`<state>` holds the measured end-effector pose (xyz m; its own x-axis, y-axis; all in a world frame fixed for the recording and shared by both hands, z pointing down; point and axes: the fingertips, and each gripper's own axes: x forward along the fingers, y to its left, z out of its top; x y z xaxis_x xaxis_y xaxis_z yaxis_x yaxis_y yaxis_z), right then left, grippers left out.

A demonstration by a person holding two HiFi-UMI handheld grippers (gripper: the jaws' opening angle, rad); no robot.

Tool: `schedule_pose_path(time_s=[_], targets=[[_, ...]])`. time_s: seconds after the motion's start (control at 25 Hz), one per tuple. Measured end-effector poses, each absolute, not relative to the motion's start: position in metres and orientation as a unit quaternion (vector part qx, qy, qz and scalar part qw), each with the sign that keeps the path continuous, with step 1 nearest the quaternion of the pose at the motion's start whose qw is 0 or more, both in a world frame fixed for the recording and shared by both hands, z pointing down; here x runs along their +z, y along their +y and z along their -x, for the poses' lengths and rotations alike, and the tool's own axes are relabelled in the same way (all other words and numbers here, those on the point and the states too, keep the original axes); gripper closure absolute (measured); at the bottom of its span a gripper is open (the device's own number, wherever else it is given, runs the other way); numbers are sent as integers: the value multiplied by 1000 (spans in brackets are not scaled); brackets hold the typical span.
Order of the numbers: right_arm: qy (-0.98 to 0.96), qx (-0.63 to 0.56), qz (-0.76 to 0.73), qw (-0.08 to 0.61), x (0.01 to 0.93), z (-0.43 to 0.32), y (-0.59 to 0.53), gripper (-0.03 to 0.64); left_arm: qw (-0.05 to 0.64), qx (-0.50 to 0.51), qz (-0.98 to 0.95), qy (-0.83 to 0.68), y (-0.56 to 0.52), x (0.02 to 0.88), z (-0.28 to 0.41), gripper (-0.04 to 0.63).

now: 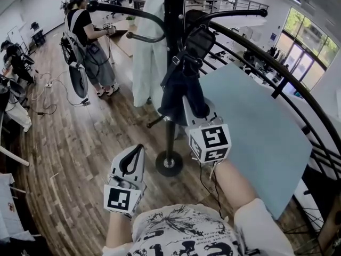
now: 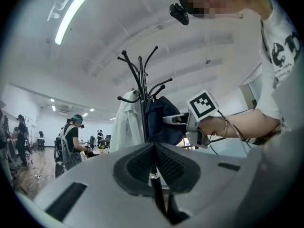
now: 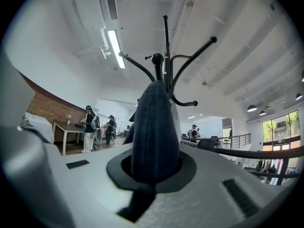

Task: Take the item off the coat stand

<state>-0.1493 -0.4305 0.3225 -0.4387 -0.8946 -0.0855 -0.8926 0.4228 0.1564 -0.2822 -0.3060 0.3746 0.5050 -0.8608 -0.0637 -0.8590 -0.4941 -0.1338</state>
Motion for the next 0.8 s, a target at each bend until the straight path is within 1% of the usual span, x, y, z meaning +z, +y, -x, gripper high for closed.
schedule_pose_path(time_s=[0.16,0.48,0.8], targets=[[-850,-94,-519,5,317,150,-424,607,57,-20,865,499,-301,380,282,591],[-847,-131,-514,-39,279,133,-397,607,78,-3,855,513,-296,367,268,591],[-860,-129,-489,-63,270,106,-359,607,72,-8,847,527,-287,373,249,591]])
